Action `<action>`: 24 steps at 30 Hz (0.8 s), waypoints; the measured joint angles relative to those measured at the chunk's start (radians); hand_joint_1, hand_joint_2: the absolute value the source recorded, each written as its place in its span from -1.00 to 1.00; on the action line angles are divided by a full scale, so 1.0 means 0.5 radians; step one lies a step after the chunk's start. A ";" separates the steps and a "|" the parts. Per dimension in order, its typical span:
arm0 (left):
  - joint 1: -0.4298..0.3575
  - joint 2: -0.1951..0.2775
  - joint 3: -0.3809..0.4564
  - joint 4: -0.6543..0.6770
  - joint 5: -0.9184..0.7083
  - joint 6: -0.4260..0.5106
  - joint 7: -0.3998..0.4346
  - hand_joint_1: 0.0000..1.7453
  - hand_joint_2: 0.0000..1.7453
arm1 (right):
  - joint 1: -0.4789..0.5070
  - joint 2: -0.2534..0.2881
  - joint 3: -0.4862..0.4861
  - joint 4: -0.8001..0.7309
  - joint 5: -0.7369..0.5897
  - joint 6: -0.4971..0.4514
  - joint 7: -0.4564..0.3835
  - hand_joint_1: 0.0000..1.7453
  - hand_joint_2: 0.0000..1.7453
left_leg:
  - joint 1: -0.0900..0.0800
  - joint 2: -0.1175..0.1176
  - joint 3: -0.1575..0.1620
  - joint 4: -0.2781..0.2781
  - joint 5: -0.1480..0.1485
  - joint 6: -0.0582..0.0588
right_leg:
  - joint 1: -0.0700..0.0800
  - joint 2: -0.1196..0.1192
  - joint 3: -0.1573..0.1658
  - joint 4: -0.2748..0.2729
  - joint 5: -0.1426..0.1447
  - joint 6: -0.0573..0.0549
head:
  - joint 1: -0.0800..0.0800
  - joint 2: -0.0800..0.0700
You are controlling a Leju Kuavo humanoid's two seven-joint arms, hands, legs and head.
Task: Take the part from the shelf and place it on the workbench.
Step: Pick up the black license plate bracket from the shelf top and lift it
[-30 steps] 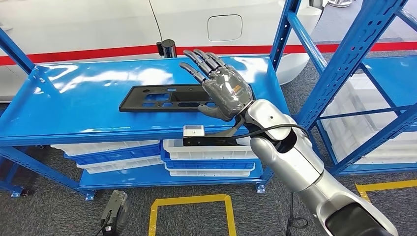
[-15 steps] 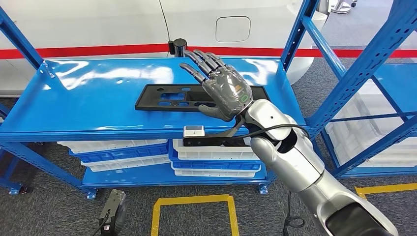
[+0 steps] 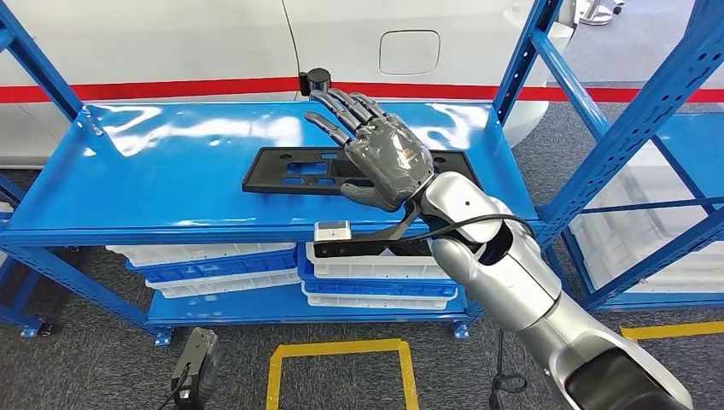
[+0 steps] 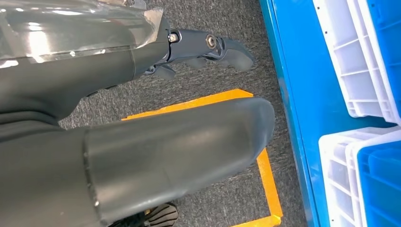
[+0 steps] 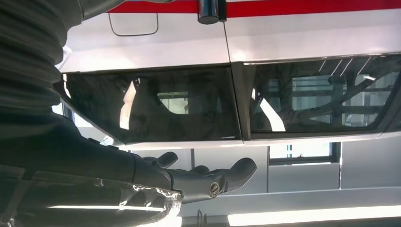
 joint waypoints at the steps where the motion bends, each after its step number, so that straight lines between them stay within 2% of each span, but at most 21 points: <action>1: 0.000 0.000 -0.001 0.000 0.001 0.000 0.002 -1.00 -1.00 | -0.001 -0.002 0.001 0.002 -0.002 0.000 0.000 -1.00 1.00 | 0.001 -0.003 0.004 0.003 -0.006 -0.007 | -0.001 -0.001 0.064 -0.137 0.057 0.013 | 0.000 0.000; 2: 0.000 0.001 -0.001 0.000 0.002 0.000 0.003 -1.00 -1.00 | -0.003 -0.004 0.002 0.004 -0.003 0.000 0.001 -1.00 1.00 | 0.001 -0.005 0.008 0.008 -0.015 -0.019 | -0.001 -0.003 0.136 -0.283 0.110 0.018 | 0.000 0.000; 4: -0.002 0.002 -0.002 0.000 0.004 -0.001 0.004 -1.00 -1.00 | -0.009 -0.003 0.004 0.005 -0.006 0.000 0.001 -1.00 1.00 | -0.004 -0.007 0.011 0.020 -0.037 -0.045 | 0.006 -0.003 0.239 -0.478 0.169 -0.001 | -0.001 0.000; 6: -0.003 0.004 -0.005 0.000 0.006 -0.001 0.004 -1.00 -1.00 | -0.012 -0.006 0.007 0.008 -0.009 -0.002 0.001 -1.00 1.00 | -0.004 -0.006 0.015 0.020 -0.051 -0.066 | 0.018 0.000 0.259 -0.501 0.167 -0.041 | -0.002 0.000; 8: -0.004 0.007 -0.011 0.000 0.011 -0.001 0.004 -1.00 -1.00 | -0.016 -0.010 0.007 0.009 -0.012 -0.004 0.001 -1.00 1.00 | 0.005 -0.003 0.009 0.039 -0.070 -0.087 | 0.008 0.002 0.274 -0.502 0.160 -0.072 | -0.003 0.000; 9: -0.006 0.009 -0.015 -0.001 0.014 0.000 0.004 -1.00 -1.00 | -0.018 -0.009 0.008 0.009 -0.014 -0.004 0.001 -1.00 1.00 | 0.009 0.001 -0.013 0.090 -0.094 -0.099 | 0.001 0.003 0.287 -0.505 0.154 -0.087 | -0.005 0.000; 10: -0.007 0.011 -0.018 -0.001 0.016 0.000 0.004 -1.00 -1.00 | -0.020 -0.008 0.009 0.009 -0.016 -0.005 0.001 -1.00 1.00 | 0.013 0.004 -0.061 0.186 -0.134 -0.110 | -0.006 0.003 0.302 -0.506 0.145 -0.102 | -0.005 0.000; 12: -0.003 0.012 -0.024 0.000 0.018 0.001 0.004 -1.00 -1.00 | -0.017 -0.007 0.015 0.012 -0.023 -0.005 0.003 -1.00 1.00 | 0.020 0.011 -0.219 0.464 -0.226 -0.129 | -0.002 0.002 0.327 -0.506 0.124 -0.126 | -0.007 0.000; 13: 0.000 0.013 -0.027 0.000 0.018 0.001 0.004 -1.00 -1.00 | -0.014 -0.007 0.019 0.014 -0.026 -0.005 0.004 -1.00 1.00 | 0.023 0.013 -0.296 0.572 -0.244 -0.134 | -0.001 0.002 0.339 -0.505 0.113 -0.130 | -0.007 0.000; 14: 0.004 0.014 -0.029 0.000 0.018 0.001 0.004 -1.00 -1.00 | -0.011 -0.007 0.023 0.016 -0.028 -0.005 0.006 -1.00 1.00 | 0.025 0.015 -0.342 0.613 -0.226 -0.137 | 0.000 0.004 0.352 -0.505 0.100 -0.131 | -0.007 0.000; 15: 0.005 0.015 -0.031 0.000 0.018 0.001 0.004 -1.00 -1.00 | -0.009 -0.007 0.026 0.018 -0.029 -0.005 0.007 -1.00 1.00 | 0.026 0.017 -0.344 0.566 -0.165 -0.135 | -0.001 0.006 0.368 -0.505 0.087 -0.126 | -0.007 0.000; 16: 0.006 0.016 -0.032 0.000 0.018 0.002 0.004 -1.00 -1.00 | -0.008 -0.007 0.027 0.019 -0.029 -0.006 0.007 -1.00 1.00 | 0.026 0.019 -0.308 0.450 -0.076 -0.132 | -0.003 0.009 0.389 -0.505 0.071 -0.121 | -0.007 0.000; 17: 0.005 0.018 -0.032 0.000 0.018 0.002 0.004 -1.00 -1.00 | -0.008 -0.006 0.028 0.019 -0.030 -0.006 0.007 -1.00 1.00 | 0.027 0.021 -0.247 0.302 0.010 -0.125 | -0.004 0.010 0.411 -0.507 0.053 -0.113 | -0.007 0.000; 18: 0.004 0.019 -0.033 0.000 0.018 0.003 0.004 -1.00 -1.00 | -0.011 -0.006 0.028 0.019 -0.030 -0.006 0.007 -1.00 1.00 | 0.022 0.023 -0.182 0.170 0.064 -0.119 | 0.001 0.011 0.429 -0.508 0.036 -0.102 | -0.007 0.000; 19: 0.003 0.020 -0.033 0.000 0.018 0.004 0.004 -1.00 -1.00 | -0.013 -0.005 0.029 0.019 -0.030 -0.007 0.008 -1.00 1.00 | 0.016 0.023 -0.135 0.083 0.086 -0.109 | 0.006 0.012 0.441 -0.513 0.023 -0.090 | -0.008 0.000; 20: 0.002 0.020 -0.034 0.000 0.018 0.004 0.004 -1.00 -1.00 | -0.014 -0.005 0.030 0.020 -0.031 -0.007 0.008 -1.00 1.00 | 0.010 0.022 -0.108 0.041 0.079 -0.097 | 0.011 0.012 0.451 -0.517 0.017 -0.076 | -0.010 0.000; 22: 0.000 0.020 -0.034 0.000 0.018 0.005 0.005 -1.00 -1.00 | -0.014 -0.005 0.031 0.020 -0.031 -0.008 0.009 -1.00 1.00 | 0.004 0.018 -0.086 0.026 0.052 -0.065 | 0.014 0.010 0.463 -0.517 0.018 -0.051 | -0.012 0.000; 24: -0.001 0.022 -0.034 0.000 0.018 0.006 0.004 -1.00 -1.00 | -0.015 -0.008 0.031 0.020 -0.031 -0.009 0.010 -1.00 1.00 | 0.008 0.014 -0.054 0.011 0.039 -0.036 | 0.012 0.006 0.432 -0.443 0.010 -0.043 | -0.008 0.000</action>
